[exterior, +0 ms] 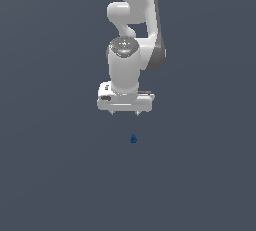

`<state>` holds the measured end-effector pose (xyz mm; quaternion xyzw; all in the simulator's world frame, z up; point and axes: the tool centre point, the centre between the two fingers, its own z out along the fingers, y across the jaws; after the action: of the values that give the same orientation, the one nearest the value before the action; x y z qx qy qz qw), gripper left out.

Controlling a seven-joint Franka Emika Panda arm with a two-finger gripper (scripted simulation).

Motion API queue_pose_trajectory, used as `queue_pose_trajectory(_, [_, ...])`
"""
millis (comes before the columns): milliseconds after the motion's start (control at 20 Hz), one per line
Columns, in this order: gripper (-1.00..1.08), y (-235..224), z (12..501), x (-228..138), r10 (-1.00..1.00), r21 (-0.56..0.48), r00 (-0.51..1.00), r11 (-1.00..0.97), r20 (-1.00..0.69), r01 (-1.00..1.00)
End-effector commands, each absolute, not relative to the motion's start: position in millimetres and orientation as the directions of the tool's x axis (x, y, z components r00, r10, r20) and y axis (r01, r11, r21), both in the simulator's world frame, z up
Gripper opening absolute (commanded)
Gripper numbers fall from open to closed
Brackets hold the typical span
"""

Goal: Pick up the object and move it to a goal position.

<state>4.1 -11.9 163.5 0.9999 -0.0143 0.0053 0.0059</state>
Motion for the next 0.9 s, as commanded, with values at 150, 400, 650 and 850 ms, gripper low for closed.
queue_pose_trajectory(150, [1.00,-8,164,4,-0.015,0.012,1.000,-1.000,0.009,-0.015])
queue_pose_trajectory(400, [1.00,8,166,4,0.044,0.014,0.999,-0.999,0.001,0.044])
queue_pose_trajectory(650, [1.00,9,166,4,0.048,0.014,0.999,-0.999,0.000,0.048])
queue_pose_trajectory(850, [1.00,10,165,5,0.056,0.014,0.998,-0.998,0.000,0.056])
